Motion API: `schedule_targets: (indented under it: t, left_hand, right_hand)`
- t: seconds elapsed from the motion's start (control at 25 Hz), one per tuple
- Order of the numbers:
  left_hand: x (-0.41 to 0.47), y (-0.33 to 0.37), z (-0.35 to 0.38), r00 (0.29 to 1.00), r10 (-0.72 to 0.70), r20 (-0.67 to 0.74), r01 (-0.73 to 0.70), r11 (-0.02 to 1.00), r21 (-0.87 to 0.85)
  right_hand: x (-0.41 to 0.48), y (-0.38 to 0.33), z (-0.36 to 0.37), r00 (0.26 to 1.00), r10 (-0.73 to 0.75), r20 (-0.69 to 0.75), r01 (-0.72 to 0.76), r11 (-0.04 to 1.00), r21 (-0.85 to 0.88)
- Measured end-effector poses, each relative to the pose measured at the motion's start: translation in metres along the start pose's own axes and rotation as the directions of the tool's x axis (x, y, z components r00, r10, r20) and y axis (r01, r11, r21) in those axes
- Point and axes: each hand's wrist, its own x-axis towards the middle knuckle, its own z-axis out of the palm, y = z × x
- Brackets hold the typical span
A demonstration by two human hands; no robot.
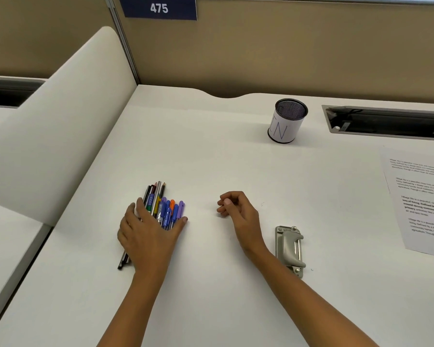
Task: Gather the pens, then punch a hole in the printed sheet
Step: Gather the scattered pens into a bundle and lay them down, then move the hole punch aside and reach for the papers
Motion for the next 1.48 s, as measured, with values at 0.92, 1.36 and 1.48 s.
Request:
schedule_targets:
  t: [0.92,1.36,1.48]
  left_hand:
    - [-0.093,0.055,0.047,0.807,0.553,0.208,-0.533,0.833,-0.146]
    - [-0.095,0.057,0.046,0.816,0.545,0.195,-0.533,0.838,-0.114]
    - [-0.095,0.057,0.046,0.818,0.544,0.187,-0.532,0.839,-0.115]
  right_hand:
    - [-0.07,-0.024,-0.148,0.978,0.102,0.179,0.08,0.615,-0.785]
    - [-0.085,-0.017,-0.132,0.863,-0.139,-0.486,-0.21,0.776,-0.595]
    - [-0.092,-0.003,-0.123,0.811,-0.064,-0.581,-0.352,0.739,-0.574]
